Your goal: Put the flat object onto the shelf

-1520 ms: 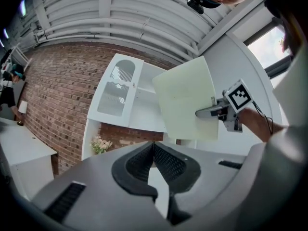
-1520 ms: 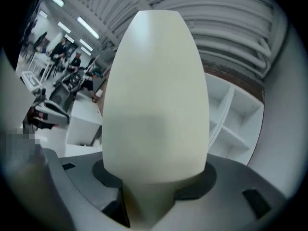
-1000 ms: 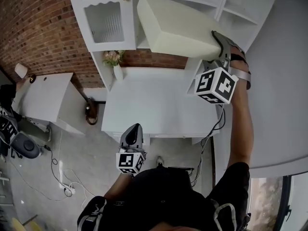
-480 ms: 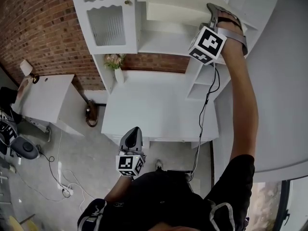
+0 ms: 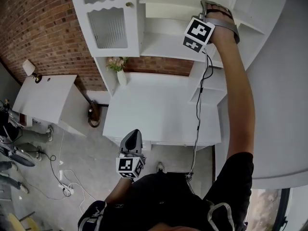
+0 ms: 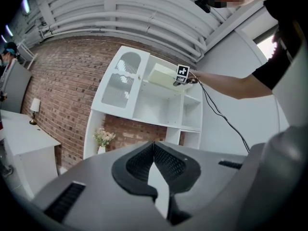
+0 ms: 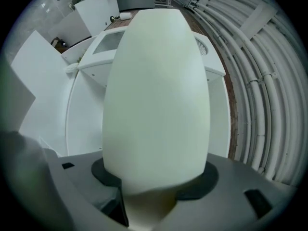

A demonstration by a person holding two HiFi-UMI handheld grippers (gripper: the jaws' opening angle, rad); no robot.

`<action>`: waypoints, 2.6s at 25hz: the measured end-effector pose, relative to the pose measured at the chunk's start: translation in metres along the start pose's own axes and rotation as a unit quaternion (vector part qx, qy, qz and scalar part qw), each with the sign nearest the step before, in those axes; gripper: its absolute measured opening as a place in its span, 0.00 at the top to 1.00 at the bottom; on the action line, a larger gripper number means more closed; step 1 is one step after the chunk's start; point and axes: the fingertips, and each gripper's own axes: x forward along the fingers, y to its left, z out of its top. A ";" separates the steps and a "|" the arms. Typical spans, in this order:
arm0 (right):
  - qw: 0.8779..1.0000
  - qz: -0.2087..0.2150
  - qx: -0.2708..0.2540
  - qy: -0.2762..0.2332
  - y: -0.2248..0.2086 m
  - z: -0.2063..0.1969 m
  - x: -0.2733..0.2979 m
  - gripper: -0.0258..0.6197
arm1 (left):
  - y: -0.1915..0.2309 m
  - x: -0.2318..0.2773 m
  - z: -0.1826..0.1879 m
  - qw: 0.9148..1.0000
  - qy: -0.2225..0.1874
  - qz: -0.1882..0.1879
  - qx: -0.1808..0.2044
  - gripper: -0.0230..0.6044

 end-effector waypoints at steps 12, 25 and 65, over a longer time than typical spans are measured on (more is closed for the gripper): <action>0.996 0.086 0.024 -0.030 0.018 0.029 0.077 0.37 | 0.014 0.031 -0.004 1.000 0.000 0.023 0.001 0.95; 0.985 0.169 0.038 -0.015 0.024 0.047 0.140 0.34 | 0.038 0.059 -0.009 0.998 0.020 0.055 -0.002 0.95; 0.947 0.074 0.264 -0.169 0.099 0.041 -0.067 0.22 | 0.018 -0.005 -0.009 0.999 0.012 0.037 0.007 0.95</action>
